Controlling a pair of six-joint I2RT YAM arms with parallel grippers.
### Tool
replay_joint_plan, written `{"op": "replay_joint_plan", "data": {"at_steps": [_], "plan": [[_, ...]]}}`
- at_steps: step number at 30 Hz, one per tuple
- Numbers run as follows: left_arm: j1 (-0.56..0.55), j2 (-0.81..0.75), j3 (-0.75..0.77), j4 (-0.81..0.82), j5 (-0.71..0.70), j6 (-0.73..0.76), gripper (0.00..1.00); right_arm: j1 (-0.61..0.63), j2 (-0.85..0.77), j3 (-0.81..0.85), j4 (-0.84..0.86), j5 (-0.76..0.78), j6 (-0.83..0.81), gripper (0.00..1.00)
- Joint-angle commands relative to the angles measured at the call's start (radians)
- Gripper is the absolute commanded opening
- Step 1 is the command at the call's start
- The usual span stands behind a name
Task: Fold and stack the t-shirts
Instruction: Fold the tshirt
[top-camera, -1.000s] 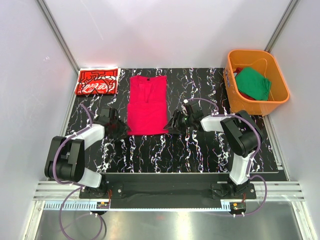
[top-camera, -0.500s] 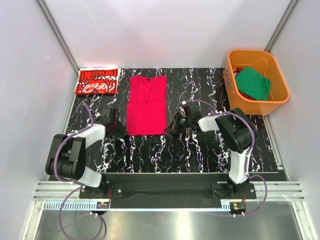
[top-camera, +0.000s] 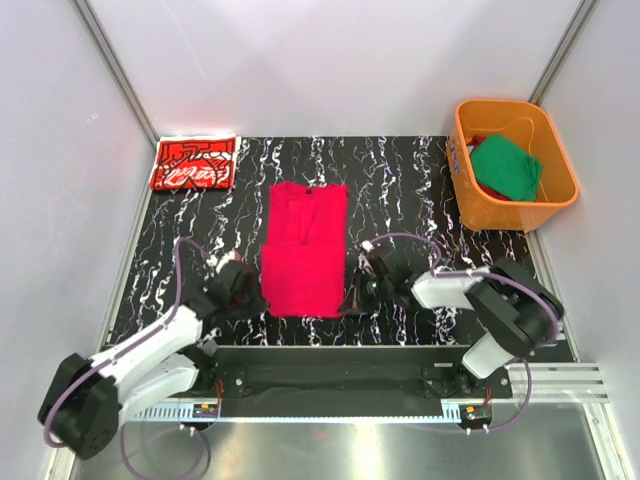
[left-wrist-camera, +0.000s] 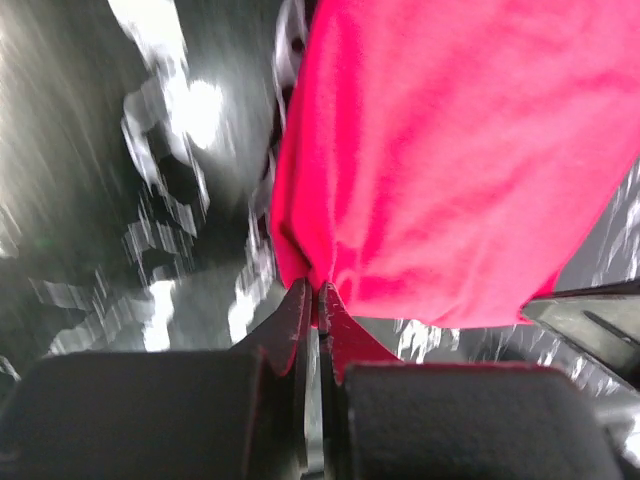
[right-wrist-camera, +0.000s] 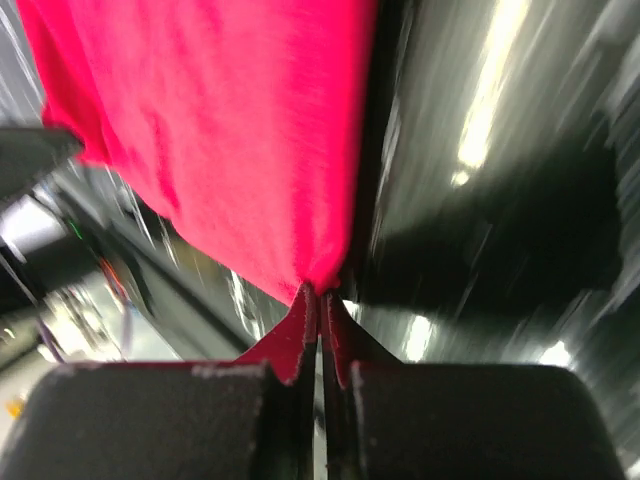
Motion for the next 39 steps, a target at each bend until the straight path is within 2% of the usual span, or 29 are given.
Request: {"op": "replay_joint_plan", "data": {"at_steps": [1,3,6,8,9,12,16,22,26,27,29,30,32,33,35,36,39], "plan": [[-0.180,-0.169,-0.070,-0.127,-0.121,-0.178,0.00,0.109,-0.163,-0.080,-0.066,0.112,0.047,0.00],[-0.265,-0.231,-0.092,-0.191,-0.153,-0.286,0.00,0.196,-0.225,-0.127,-0.091,0.165,0.099,0.00],[-0.479,-0.363,-0.097,-0.302,-0.216,-0.417,0.00,0.299,-0.342,-0.170,-0.138,0.245,0.167,0.00],[-0.556,-0.429,-0.084,-0.369,-0.262,-0.468,0.00,0.339,-0.424,-0.190,-0.187,0.282,0.193,0.00],[-0.622,-0.440,-0.068,-0.394,-0.275,-0.515,0.00,0.372,-0.467,-0.195,-0.201,0.303,0.215,0.00],[-0.729,-0.452,-0.034,-0.449,-0.318,-0.561,0.00,0.417,-0.523,-0.201,-0.249,0.348,0.242,0.00],[-0.826,-0.405,0.069,-0.451,-0.403,-0.543,0.00,0.477,-0.598,-0.183,-0.319,0.388,0.255,0.00],[-0.846,-0.252,0.280,-0.480,-0.569,-0.418,0.00,0.466,-0.750,-0.071,-0.528,0.575,0.196,0.00],[-0.768,-0.169,0.449,-0.526,-0.612,-0.268,0.00,0.358,-0.725,0.107,-0.661,0.565,0.074,0.00],[-0.694,-0.156,0.487,-0.503,-0.597,-0.226,0.00,0.282,-0.696,0.127,-0.666,0.514,0.023,0.00],[-0.594,-0.139,0.500,-0.449,-0.504,-0.090,0.00,0.186,-0.664,0.181,-0.663,0.454,-0.050,0.00],[-0.485,-0.136,0.503,-0.394,-0.467,-0.050,0.00,0.163,-0.628,0.201,-0.663,0.445,-0.072,0.00],[-0.376,-0.112,0.505,-0.345,-0.353,0.048,0.00,0.118,-0.583,0.263,-0.656,0.422,-0.130,0.00],[-0.286,-0.101,0.518,-0.310,-0.321,0.075,0.00,0.074,-0.537,0.285,-0.648,0.390,-0.146,0.00],[-0.212,-0.070,0.535,-0.288,-0.253,0.139,0.00,0.028,-0.491,0.336,-0.614,0.332,-0.181,0.00],[-0.140,-0.032,0.544,-0.261,-0.227,0.159,0.00,-0.021,-0.437,0.354,-0.607,0.310,-0.192,0.00],[-0.012,0.056,0.571,-0.190,-0.068,0.224,0.00,-0.087,-0.348,0.425,-0.587,0.245,-0.225,0.00]]}}
